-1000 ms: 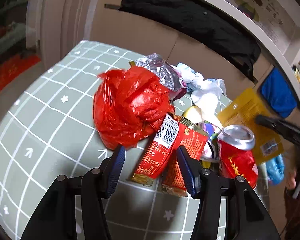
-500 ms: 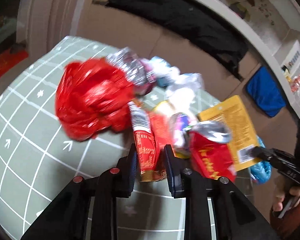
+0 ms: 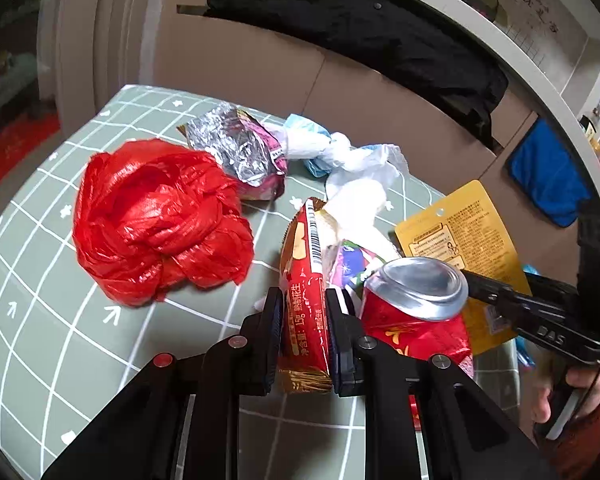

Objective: Collect trash
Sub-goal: 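Grasp the red snack wrapper with the left tool while the right tool grasps the yellow packet, then carry the wrapper and yellow packet to the bin and release them, then return to the table and grasp the crushed red can with the right tool, then grasp the white tissue with the left tool while the right tool holds the red can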

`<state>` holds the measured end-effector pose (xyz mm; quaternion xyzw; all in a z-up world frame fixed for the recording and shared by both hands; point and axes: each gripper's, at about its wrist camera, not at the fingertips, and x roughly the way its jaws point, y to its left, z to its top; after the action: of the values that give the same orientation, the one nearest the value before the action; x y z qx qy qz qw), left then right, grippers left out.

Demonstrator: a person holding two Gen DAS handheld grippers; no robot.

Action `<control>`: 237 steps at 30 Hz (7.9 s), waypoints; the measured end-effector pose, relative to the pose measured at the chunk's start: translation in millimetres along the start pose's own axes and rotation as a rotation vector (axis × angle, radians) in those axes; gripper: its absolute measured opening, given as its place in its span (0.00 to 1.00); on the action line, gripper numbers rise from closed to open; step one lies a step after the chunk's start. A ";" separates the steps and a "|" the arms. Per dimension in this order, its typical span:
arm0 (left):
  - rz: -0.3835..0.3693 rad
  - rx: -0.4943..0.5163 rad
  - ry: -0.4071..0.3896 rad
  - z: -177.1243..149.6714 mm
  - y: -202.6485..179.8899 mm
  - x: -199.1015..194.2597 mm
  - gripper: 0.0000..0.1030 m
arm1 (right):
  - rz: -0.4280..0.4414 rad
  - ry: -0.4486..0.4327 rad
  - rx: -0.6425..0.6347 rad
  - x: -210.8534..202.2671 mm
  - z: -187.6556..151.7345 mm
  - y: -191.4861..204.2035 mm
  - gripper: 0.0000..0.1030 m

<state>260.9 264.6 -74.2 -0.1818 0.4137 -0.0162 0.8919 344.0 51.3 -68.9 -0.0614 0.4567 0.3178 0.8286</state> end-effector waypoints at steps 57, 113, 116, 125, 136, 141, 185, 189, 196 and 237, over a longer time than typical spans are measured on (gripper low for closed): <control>-0.383 0.516 -0.093 -35.7 -423.2 13.5 0.07 | -0.406 -0.484 0.362 -293.9 -154.6 -210.8 0.01; -0.229 0.398 -0.042 -29.0 -318.0 20.9 0.39 | -0.449 -0.444 0.359 -250.5 -153.1 -211.5 0.54; -0.139 0.347 -0.091 -19.9 -260.9 -3.6 0.39 | -0.398 -0.424 0.274 -232.1 -127.7 -178.9 0.57; 0.036 0.130 -0.168 -6.8 -89.5 -53.7 0.39 | -0.197 -0.303 0.036 -139.4 -51.4 -67.4 0.64; 0.101 -0.091 -0.163 -32.8 45.8 -86.8 0.39 | 0.052 -0.100 -0.142 -32.8 -19.2 50.4 0.64; 0.102 -0.131 -0.156 -45.3 70.9 -92.3 0.39 | 0.027 -0.022 -0.150 8.9 -19.0 73.6 0.64; 0.107 0.212 0.067 76.4 -76.1 98.6 0.38 | 0.009 -0.123 0.176 -77.4 -91.8 -59.0 0.25; 0.073 0.163 0.061 68.2 -65.7 92.0 0.22 | 0.013 -0.118 0.162 -77.6 -92.6 -54.9 0.25; 0.053 0.127 0.014 49.8 -55.9 44.9 0.12 | 0.019 -0.129 0.148 -81.7 -91.2 -48.9 0.25; -0.101 0.299 -0.239 -62.2 -216.7 -116.0 0.12 | -0.056 -0.354 0.088 -198.3 -109.2 -41.1 0.25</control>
<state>164.7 63.8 47.1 -0.0684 0.2883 -0.1007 0.9498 214.0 -117.3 18.4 0.0190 0.3154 0.2803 0.9064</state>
